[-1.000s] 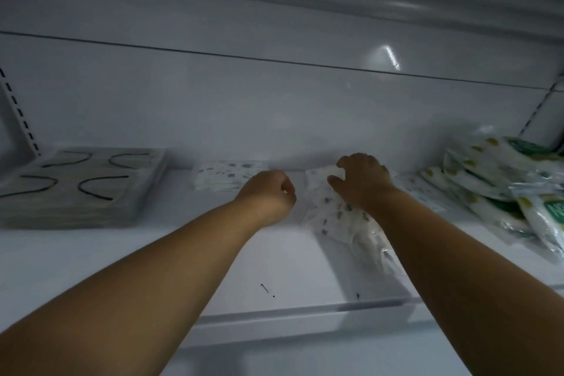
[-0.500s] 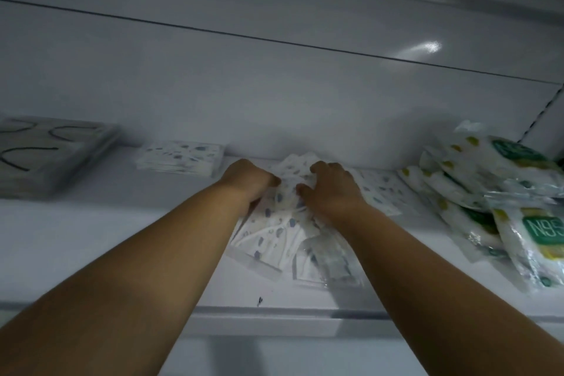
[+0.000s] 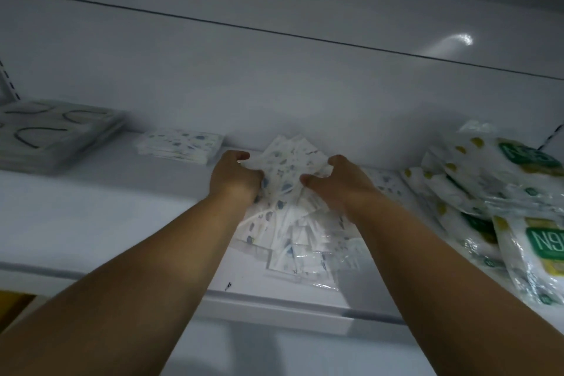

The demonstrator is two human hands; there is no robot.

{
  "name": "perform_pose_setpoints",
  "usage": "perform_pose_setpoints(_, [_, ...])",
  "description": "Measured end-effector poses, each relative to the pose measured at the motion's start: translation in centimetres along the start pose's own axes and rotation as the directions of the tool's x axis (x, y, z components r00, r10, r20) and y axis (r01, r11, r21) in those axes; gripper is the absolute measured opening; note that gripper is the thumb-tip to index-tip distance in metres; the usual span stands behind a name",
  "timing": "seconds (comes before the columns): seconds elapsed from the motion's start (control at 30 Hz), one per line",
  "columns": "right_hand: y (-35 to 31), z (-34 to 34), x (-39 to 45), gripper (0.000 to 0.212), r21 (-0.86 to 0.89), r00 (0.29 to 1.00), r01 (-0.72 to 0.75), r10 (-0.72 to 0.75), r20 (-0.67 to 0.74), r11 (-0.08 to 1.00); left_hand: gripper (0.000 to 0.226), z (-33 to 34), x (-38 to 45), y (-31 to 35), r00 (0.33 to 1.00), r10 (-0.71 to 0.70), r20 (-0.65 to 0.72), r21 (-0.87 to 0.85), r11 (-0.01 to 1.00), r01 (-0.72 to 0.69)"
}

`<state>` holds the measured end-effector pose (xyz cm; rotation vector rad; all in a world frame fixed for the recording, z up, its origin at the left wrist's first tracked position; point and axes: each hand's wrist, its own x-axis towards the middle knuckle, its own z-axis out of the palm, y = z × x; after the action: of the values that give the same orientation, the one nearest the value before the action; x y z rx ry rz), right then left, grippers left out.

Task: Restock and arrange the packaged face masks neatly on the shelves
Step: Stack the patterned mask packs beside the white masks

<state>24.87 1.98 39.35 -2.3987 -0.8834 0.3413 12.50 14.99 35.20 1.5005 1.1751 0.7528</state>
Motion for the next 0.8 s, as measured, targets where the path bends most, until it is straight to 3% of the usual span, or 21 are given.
perform_pose_setpoints(0.13, [0.1, 0.0, -0.5, 0.061, 0.086, 0.989, 0.118, -0.110, -0.096, 0.989, 0.042, 1.4, -1.1, -0.1, 1.000, -0.001, -0.031, 0.019, 1.000, 0.001])
perform_pose_setpoints(0.3, [0.1, 0.1, -0.9, 0.061, 0.404, 0.994, 0.109, -0.087, -0.073, 0.908, 0.042, 2.5, -1.9, 1.0, 0.996, -0.082, 0.027, -0.364, 0.927, 0.086])
perform_pose_setpoints(0.43, [-0.5, -0.2, -0.5, 0.078, 0.510, 0.998, 0.063, -0.055, -0.031, 0.858, 0.050, 3.1, -2.6, 1.5, 0.994, -0.067, 0.085, -0.466, 0.879, 0.100])
perform_pose_setpoints(0.53, [-0.7, -0.6, -0.3, 0.075, 0.550, 0.995, 0.024, -0.072, 0.065, 0.835, 0.055, 3.0, -3.1, 1.7, 0.987, -0.098, 0.130, -0.579, 0.800, 0.156])
perform_pose_setpoints(0.67, [-0.6, -1.1, 0.1, 0.071, 0.517, 0.998, 0.017, -0.048, 0.046, 0.856, 0.067, 2.5, -3.2, 0.9, 0.981, -0.111, 0.162, -0.587, 0.788, 0.186])
perform_pose_setpoints(0.8, [-0.8, -0.9, 0.4, 0.072, 0.571, 1.000, 0.003, -0.017, 0.019, 0.821, 0.063, 2.8, -3.5, 0.4, 0.991, -0.041, 0.125, -0.447, 0.890, 0.093])
